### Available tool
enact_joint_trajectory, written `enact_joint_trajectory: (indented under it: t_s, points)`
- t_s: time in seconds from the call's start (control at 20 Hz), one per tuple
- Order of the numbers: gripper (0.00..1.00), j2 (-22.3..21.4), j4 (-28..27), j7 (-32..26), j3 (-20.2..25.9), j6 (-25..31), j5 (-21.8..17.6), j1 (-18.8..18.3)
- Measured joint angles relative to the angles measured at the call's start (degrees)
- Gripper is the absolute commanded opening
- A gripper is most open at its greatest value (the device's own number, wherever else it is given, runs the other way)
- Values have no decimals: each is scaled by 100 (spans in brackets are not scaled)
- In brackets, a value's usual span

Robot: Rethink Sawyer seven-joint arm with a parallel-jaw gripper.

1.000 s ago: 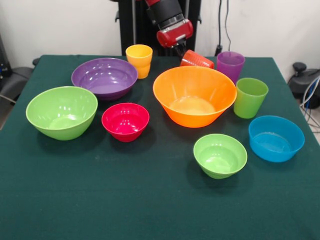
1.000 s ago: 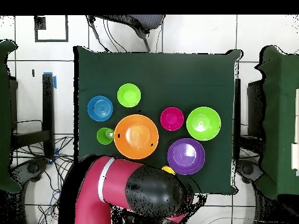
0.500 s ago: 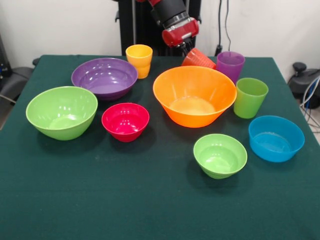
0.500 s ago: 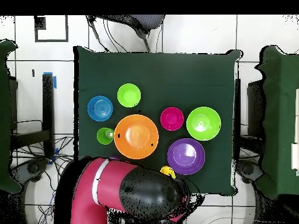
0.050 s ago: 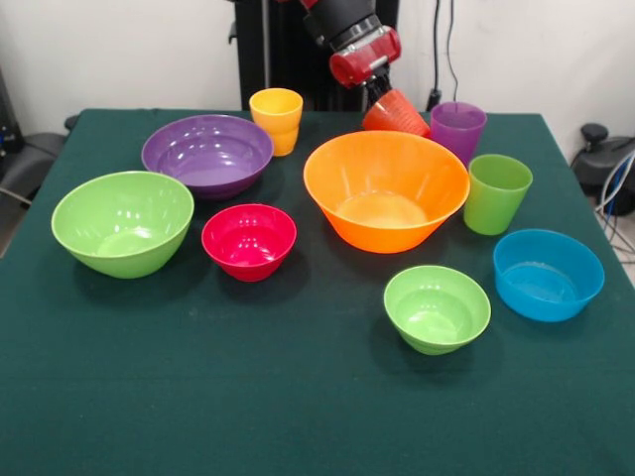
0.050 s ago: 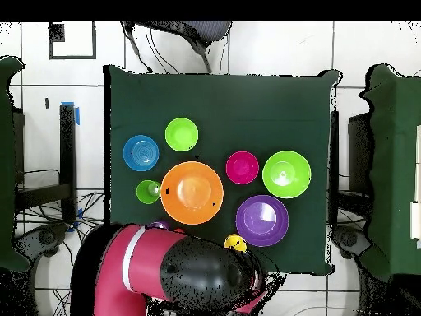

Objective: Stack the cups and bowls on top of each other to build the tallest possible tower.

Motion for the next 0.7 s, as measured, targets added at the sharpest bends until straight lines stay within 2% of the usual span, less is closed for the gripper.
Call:
enact_joint_trajectory:
  t_s: [0.15,0.7]
  points:
    - [0,-80,0,0,0,0,-128,0]
    - [0,-430,4,0,54,2,-133,178]
